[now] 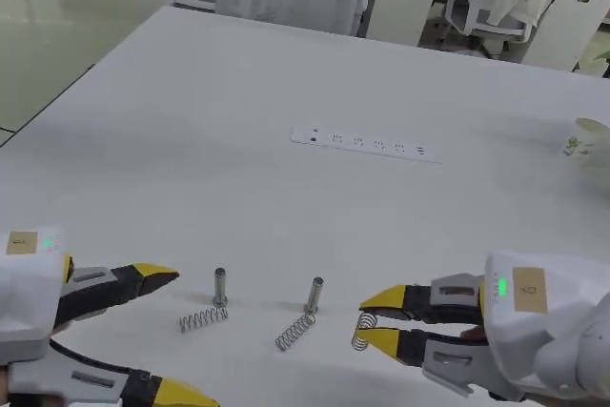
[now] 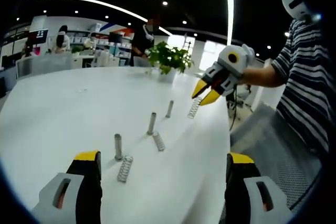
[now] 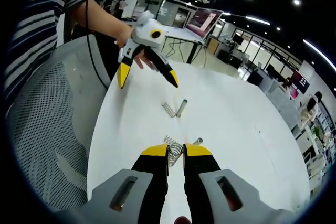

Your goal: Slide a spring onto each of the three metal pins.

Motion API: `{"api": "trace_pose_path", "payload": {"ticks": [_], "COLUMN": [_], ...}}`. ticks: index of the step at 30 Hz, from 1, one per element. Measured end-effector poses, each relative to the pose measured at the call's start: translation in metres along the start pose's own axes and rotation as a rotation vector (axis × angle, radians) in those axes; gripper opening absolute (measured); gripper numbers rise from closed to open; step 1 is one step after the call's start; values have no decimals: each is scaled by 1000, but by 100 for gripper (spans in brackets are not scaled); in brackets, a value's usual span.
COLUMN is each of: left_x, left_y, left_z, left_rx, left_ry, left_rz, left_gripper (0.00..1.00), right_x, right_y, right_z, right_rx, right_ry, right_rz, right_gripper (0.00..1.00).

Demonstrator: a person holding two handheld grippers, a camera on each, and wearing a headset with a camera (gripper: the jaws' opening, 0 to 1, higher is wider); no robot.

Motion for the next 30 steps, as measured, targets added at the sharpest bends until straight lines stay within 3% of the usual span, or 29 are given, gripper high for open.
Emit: {"api": "trace_pose_path", "payload": {"ticks": [16,30], "left_x": [16,24], "left_y": [-4,-2], "left_z": [17,20], "left_rx": [-57,-76], "left_ry": [-81,-123], "left_rz": [17,60], "left_gripper": [98,98], "right_x": [-12,-51], "right_y": [8,37], "right_z": [7,39], "right_rx": [-6,46], "right_ry": [37,197], "right_rz": [-52,-130], "right_gripper": [7,7]}}
Point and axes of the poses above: the centre of the closed fingertips' face, and the gripper's own axes: z roughly backward along the fingers, x roughly to its left, y roughly out of its underside, the point moved 6 cm from there along z, roughly backward along the fingers, and after that the axes turned 8 degrees about -y, right-handed, at the moved point
